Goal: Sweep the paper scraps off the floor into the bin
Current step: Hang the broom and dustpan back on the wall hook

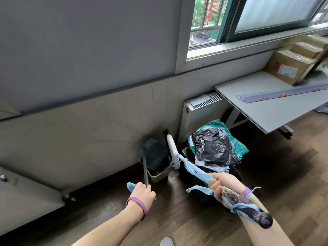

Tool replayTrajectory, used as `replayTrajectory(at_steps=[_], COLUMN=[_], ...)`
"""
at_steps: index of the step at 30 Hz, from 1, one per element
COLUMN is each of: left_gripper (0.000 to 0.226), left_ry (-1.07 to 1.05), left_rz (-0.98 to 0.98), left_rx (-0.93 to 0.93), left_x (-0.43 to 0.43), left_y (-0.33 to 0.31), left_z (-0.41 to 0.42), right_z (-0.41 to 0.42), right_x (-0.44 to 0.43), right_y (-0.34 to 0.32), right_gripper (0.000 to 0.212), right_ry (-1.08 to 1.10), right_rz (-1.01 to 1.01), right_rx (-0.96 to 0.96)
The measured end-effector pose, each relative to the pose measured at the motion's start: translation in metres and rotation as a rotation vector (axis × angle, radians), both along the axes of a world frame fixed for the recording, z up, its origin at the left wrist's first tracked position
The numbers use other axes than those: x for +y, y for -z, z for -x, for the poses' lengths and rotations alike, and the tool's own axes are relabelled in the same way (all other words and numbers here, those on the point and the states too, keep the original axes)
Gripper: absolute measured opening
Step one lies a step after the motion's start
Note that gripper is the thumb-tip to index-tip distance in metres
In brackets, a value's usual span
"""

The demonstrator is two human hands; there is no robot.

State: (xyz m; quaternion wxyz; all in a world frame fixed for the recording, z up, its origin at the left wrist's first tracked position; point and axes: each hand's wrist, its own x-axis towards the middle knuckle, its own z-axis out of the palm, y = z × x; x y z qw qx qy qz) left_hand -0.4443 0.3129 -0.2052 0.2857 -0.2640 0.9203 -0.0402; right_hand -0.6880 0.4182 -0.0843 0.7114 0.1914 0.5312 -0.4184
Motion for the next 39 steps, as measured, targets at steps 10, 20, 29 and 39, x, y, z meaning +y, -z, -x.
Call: replayTrajectory(at_steps=[10, 20, 29, 39], left_gripper=[0.026, 0.024, 0.024, 0.028], left_ry=[-0.536, -0.895, -0.978, -0.851], left_rz=[-0.133, 0.000, 0.044, 0.052], left_rx=[0.406, 0.728, 0.880, 0.885], left_x=[-0.065, -0.145, -0.167, -0.193], left_y=[-0.054, -0.187, -0.253, -0.302], left_z=[0.013, -0.028, -0.068, -0.146], right_z=[0.013, -0.032, -0.128, -0.239], right_x=[-0.047, -0.138, -0.200, -0.248], right_y=[-0.037, -0.208, -0.215, -0.146], right_gripper=[0.034, 0.011, 0.033, 0.020], right_ry=[-0.026, -0.409, -0.773, -1.342], right_rz=[0.175, 0.760, 1.037, 1.064], right_rx=[-0.147, 0.347, 0.562, 1.559])
